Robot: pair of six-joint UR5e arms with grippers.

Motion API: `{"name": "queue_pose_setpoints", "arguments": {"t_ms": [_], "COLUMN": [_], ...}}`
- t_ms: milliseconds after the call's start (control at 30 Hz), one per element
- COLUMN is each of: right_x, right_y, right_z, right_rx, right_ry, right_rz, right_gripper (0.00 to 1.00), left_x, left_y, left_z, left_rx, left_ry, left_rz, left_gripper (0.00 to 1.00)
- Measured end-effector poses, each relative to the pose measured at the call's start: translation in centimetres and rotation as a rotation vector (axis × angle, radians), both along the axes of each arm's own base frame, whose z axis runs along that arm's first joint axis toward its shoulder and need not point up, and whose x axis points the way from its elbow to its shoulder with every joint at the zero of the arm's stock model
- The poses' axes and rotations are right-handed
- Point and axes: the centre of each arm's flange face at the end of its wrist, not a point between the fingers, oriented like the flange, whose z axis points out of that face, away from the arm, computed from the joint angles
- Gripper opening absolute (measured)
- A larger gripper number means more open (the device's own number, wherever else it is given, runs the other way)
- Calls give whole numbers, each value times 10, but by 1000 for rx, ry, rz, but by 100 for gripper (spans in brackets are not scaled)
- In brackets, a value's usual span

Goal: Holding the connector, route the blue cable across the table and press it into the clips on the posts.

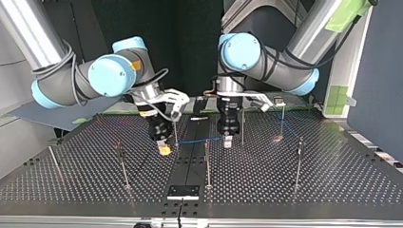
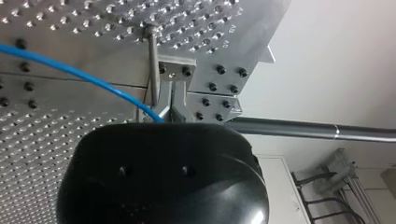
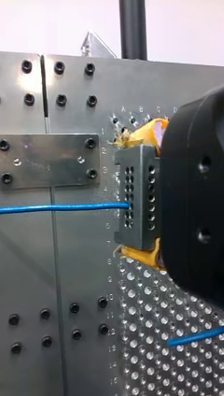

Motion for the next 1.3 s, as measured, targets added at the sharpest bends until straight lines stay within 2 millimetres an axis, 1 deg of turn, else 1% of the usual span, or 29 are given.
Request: {"name": "queue_pose_setpoints", "arguments": {"t_ms": [200, 333, 467, 600, 733, 933, 1100, 1133, 1167, 1200, 1233, 1267, 1300], "right_x": [3, 3, 0, -3, -6, -13, -18, -19, -19, -19, -20, -20, -19], "right_y": [-8, -14, -20, -30, -41, -53, -60, -60, -61, -61, -61, -61, -61], "right_z": [-3, -1, 3, 5, 6, 7, 6, 6, 6, 6, 6, 6, 6], "right_rx": [0, -4, -10, -16, -22, -26, -25, -24, -24, -24, -23, -23, -22], "right_ry": [-1, -6, -10, -15, -19, -21, -20, -20, -20, -20, -19, -19, -19], "right_rz": [2, -2, -10, -21, -34, -52, -63, -65, -65, -66, -66, -66, -66], "right_gripper": [0, 0, 0, 0, 0, 0, 0, 0, 0, 0, 0, 0, 0], "left_x": [15, 31, 48, 59, 69, 82, 93, 93, 94, 94, 93, 93, 92], "left_y": [0, 1, 12, 21, 20, 12, 10, 10, 9, 9, 8, 8, 7], "left_z": [-2, -5, 0, 2, -4, -15, -32, -34, -36, -37, -38, -39, -40], "left_rx": [8, -1, -16, -25, -19, -14, -5, -4, -2, -1, 2, 5, 8], "left_ry": [7, 3, -14, -24, -12, 3, 41, 46, 52, 56, 61, 68, 74], "left_rz": [-12, -7, -2, -8, -24, -44, -42, -42, -42, -42, -43, -43, -44], "left_gripper": [0, 0, 0, 0, 0, 0, 0, 10, 10, 14, 30, 30, 47]}}
